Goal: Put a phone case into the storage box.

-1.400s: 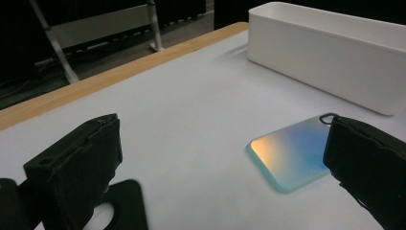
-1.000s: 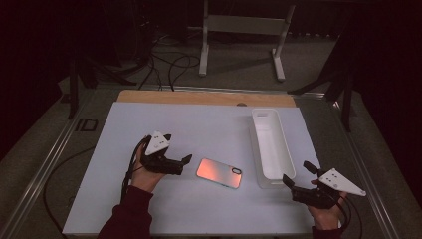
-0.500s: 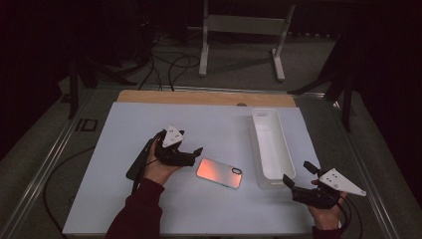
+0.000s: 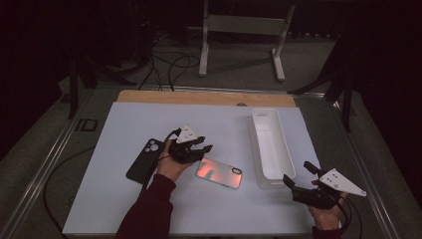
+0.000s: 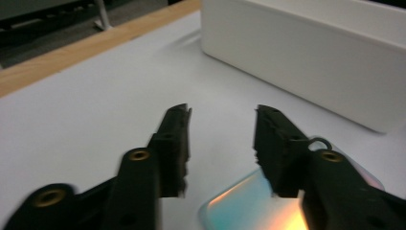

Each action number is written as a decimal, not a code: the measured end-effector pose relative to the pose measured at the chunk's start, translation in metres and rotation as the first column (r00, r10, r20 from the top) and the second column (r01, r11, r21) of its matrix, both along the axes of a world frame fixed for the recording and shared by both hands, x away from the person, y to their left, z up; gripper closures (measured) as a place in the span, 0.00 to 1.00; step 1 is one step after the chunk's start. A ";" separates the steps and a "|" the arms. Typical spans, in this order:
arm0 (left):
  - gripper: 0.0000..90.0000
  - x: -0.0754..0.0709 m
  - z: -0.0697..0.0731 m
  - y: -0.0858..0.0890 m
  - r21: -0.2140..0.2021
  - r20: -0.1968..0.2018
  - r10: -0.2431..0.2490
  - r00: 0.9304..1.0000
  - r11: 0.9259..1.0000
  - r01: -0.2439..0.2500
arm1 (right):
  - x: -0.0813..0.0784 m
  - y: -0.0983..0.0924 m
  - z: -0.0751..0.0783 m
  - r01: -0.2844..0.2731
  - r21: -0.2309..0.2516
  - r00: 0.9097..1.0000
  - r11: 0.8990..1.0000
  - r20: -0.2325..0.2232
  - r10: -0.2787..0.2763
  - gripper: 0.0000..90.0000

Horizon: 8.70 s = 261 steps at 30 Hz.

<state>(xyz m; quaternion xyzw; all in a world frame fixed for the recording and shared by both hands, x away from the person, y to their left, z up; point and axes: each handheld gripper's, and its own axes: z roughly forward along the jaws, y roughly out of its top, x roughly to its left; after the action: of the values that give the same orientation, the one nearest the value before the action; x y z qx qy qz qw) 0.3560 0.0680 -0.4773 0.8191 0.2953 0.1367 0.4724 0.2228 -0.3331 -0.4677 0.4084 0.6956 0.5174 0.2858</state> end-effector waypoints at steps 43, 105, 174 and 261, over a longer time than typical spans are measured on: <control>1.00 0.024 -0.045 -0.018 0.222 -0.172 -0.032 0.985 0.973 0.071 | -0.001 0.001 -0.001 -0.002 -0.004 1.000 1.000 0.001 0.002 0.11; 0.28 -0.103 0.017 0.149 -0.050 0.128 0.306 0.944 0.952 -0.302 | 0.005 0.009 -0.002 -0.048 -0.003 0.999 0.999 0.009 0.048 0.10; 0.00 -0.053 -0.014 -0.026 0.289 -0.163 -0.177 0.971 0.932 0.218 | 0.007 0.009 -0.003 -0.059 -0.007 0.998 0.998 0.004 0.059 0.10; 0.19 -0.052 0.019 -0.023 0.226 -0.077 -0.138 0.987 0.962 0.152 | 0.009 0.018 0.010 -0.073 0.030 0.997 0.997 -0.013 0.074 0.10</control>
<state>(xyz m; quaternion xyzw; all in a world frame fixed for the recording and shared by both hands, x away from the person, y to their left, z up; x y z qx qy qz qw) 0.3043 0.0448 -0.4580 0.8917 0.2308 0.1103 0.3734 0.2314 -0.3153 -0.4578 0.3905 0.7044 0.5349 0.2554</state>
